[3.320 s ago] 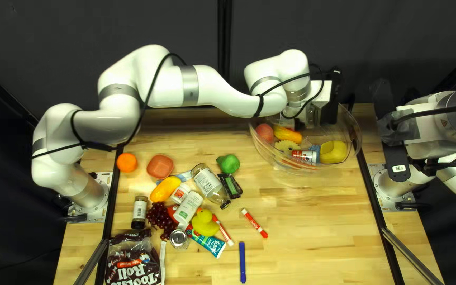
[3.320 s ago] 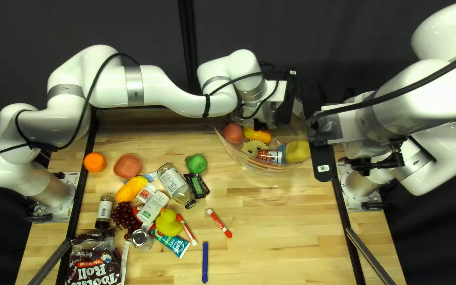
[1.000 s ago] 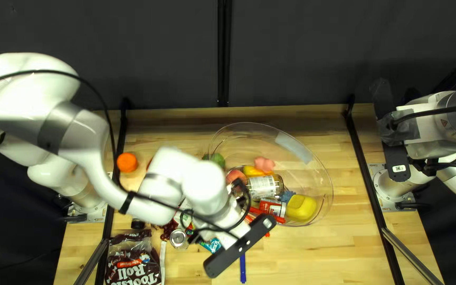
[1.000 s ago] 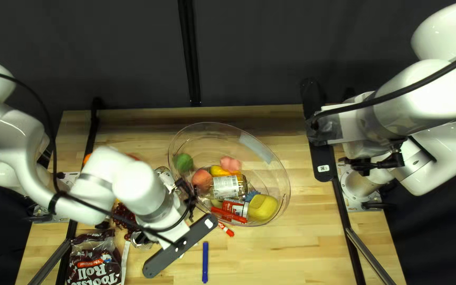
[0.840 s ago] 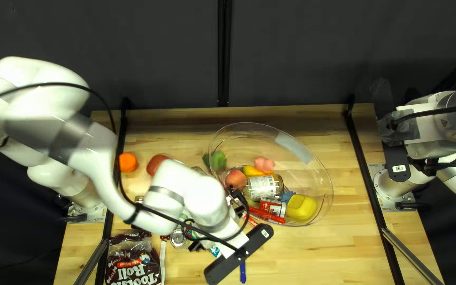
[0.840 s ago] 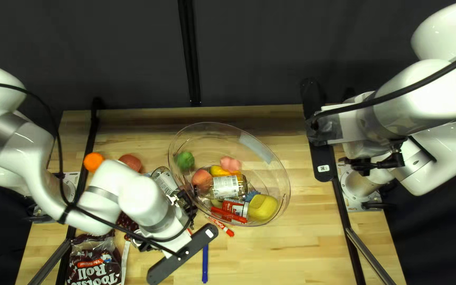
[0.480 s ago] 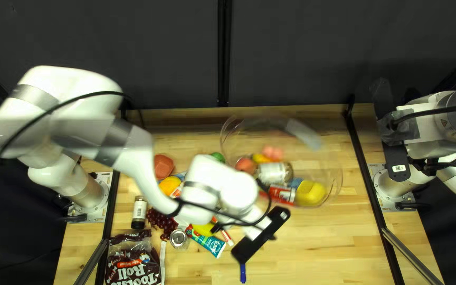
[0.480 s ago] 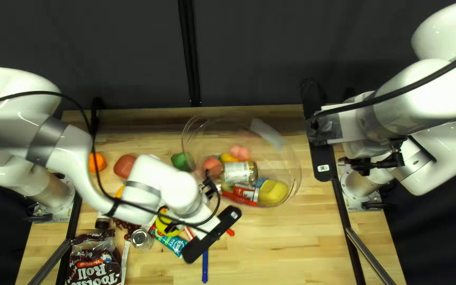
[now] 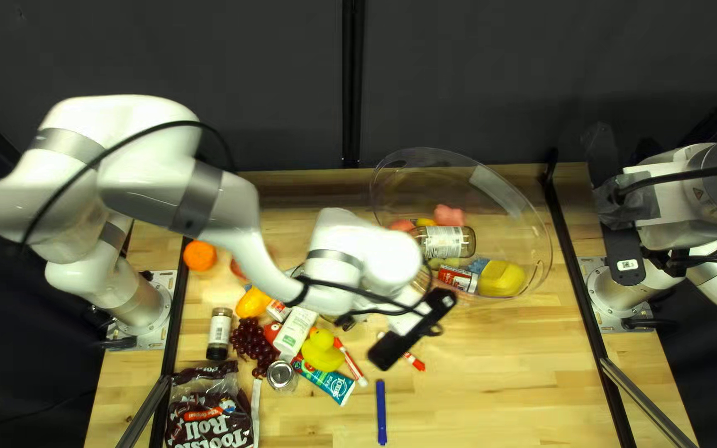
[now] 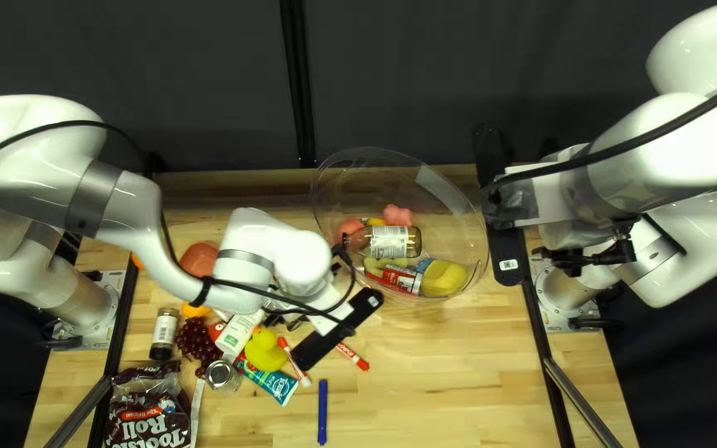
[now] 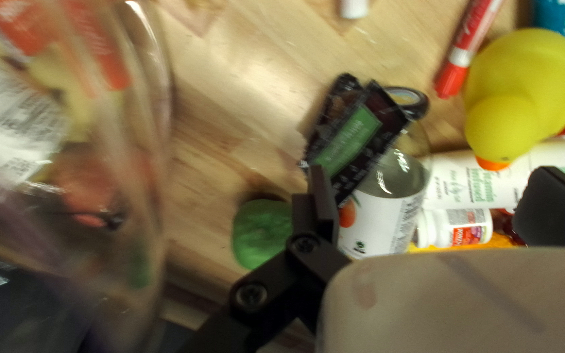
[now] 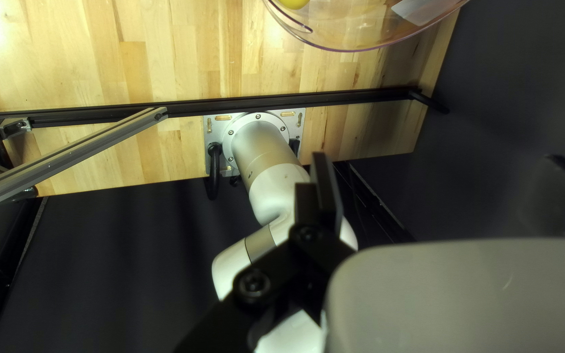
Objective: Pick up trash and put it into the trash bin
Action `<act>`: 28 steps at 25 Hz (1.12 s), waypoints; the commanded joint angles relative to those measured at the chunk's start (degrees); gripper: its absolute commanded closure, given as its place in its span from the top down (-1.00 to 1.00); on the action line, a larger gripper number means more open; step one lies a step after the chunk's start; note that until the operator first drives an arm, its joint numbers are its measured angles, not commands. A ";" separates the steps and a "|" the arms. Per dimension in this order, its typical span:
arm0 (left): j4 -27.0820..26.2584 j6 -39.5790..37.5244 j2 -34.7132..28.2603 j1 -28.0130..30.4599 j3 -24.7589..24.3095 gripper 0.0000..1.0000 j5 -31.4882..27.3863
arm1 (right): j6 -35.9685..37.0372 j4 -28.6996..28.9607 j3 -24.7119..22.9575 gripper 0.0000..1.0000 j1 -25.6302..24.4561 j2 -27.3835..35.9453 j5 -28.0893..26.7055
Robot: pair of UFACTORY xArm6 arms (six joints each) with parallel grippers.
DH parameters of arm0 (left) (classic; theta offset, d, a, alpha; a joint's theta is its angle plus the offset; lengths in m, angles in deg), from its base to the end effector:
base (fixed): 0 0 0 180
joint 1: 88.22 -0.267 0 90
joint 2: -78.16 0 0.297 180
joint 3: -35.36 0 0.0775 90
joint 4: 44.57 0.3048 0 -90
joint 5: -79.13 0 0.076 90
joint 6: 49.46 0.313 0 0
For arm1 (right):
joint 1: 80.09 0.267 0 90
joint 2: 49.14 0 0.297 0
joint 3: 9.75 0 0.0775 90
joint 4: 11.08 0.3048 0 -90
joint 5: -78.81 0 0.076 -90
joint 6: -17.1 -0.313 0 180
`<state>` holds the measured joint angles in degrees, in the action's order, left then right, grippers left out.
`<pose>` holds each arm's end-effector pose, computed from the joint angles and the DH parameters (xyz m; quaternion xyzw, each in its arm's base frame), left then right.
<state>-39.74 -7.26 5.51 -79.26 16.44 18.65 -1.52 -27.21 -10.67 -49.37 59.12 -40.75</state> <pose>0.4173 -0.0458 0.1136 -0.8897 0.4513 0.0665 0.0171 0.1980 0.0176 0.4035 0.9849 0.0482 -0.0420 0.1609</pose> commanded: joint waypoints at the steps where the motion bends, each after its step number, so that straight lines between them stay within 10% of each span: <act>1: -0.35 4.18 -0.10 -1.81 -3.57 1.00 2.80 | 0.00 0.00 0.00 1.00 0.00 0.00 0.00; 13: 0.87 3.58 -1.41 -3.77 -15.68 1.00 14.20 | 0.00 0.00 0.00 1.00 0.00 0.00 0.00; 25: 3.68 -3.38 -0.80 -6.49 -17.58 1.00 16.38 | 0.00 0.00 0.00 1.00 0.00 0.00 0.00; 28: 3.90 -3.95 -0.13 -7.05 -17.41 0.43 16.88 | 0.00 0.00 0.00 1.00 0.00 0.00 0.00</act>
<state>-35.99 -10.82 5.01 -86.02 -1.08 35.22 -1.52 -27.21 -10.67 -49.37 59.12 -40.75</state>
